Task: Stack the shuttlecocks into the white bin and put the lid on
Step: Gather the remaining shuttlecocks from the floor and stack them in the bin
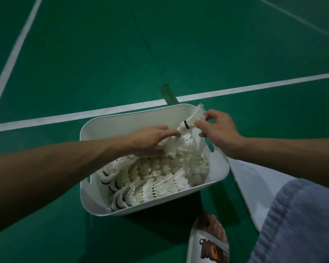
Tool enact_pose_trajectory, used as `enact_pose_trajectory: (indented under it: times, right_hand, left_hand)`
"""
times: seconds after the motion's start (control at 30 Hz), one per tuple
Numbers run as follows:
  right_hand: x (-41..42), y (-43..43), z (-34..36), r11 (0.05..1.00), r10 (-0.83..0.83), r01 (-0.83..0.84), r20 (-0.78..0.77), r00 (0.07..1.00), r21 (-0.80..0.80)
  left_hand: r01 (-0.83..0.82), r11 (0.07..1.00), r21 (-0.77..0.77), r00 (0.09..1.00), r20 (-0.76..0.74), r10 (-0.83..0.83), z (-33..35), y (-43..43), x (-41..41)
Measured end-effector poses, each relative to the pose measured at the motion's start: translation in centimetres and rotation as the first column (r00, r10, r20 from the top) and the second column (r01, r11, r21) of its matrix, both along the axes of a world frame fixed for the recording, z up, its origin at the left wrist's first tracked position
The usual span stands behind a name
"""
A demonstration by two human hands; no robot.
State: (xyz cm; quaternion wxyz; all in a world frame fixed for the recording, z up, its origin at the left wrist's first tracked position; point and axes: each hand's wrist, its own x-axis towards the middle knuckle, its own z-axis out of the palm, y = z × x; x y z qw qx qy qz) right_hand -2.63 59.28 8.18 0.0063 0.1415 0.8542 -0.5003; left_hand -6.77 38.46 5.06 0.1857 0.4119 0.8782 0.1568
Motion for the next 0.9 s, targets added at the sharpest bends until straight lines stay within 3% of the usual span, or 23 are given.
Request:
enact_pose_trajectory:
  times: [0.13, 0.33, 0.43, 0.5, 0.6, 0.7, 0.9]
  right_hand:
    - [0.4, -0.4, 0.0, 0.999, -0.022, 0.023, 0.047, 0.999, -0.03]
    - [1.7, -2.5, -1.3, 0.975, 0.03, 0.017, 0.208, 0.978, -0.222]
    - [1.8, -2.4, -1.6, 0.987, 0.045, -0.006, 0.241, 0.969, -0.163]
    - [1.5, -2.1, -1.5, 0.995, 0.054, -0.034, 0.237, 0.97, -0.092]
    - [1.0, -1.8, -1.5, 0.997, 0.054, -0.041, 0.244, 0.968, -0.06]
    - [0.7, -1.9, -2.0, 0.999, 0.047, -0.047, 0.275, 0.96, -0.006]
    - [1.4, -1.9, -2.2, 0.992, 0.101, -0.121, 0.363, 0.926, 0.033]
  left_hand:
    - [-0.047, 0.997, 0.059, 0.999, 0.007, 0.046, 0.3, -1.2, 0.1]
    - [-0.032, 0.997, 0.072, 0.999, 0.022, 0.031, 0.4, -0.7, 0.7]
    - [0.008, 0.995, 0.102, 1.0, -0.022, -0.006, 1.3, -1.0, 1.0]
    - [-0.082, 0.989, 0.119, 0.995, -0.049, 0.088, 2.1, -2.1, 0.8]
    - [-0.191, 0.98, -0.061, 0.979, 0.061, 0.195, 2.3, -4.9, 0.7]
    - [-0.132, 0.954, -0.268, 0.952, 0.236, 0.198, 1.6, -7.2, 2.1]
    - [-0.01, 0.973, -0.231, 0.978, 0.201, 0.058, 0.8, -7.7, 2.8]
